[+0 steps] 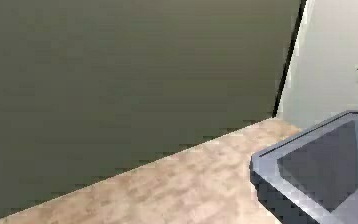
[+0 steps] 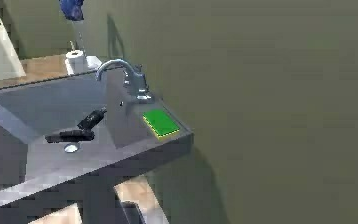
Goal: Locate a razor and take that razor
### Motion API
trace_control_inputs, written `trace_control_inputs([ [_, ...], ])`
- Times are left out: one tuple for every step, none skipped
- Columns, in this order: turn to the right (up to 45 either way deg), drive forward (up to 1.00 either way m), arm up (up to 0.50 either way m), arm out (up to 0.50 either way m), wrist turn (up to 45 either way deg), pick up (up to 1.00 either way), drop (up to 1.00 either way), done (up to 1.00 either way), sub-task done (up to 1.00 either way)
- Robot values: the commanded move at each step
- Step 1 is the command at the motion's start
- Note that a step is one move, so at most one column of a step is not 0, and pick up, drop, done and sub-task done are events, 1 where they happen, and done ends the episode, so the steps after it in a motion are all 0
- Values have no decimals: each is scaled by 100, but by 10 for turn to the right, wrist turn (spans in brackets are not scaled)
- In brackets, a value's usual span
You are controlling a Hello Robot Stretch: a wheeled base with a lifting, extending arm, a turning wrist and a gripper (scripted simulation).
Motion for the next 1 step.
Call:
trace_control_inputs([
  [-450, 0, 0, 0, 0, 0, 0, 0, 0],
])
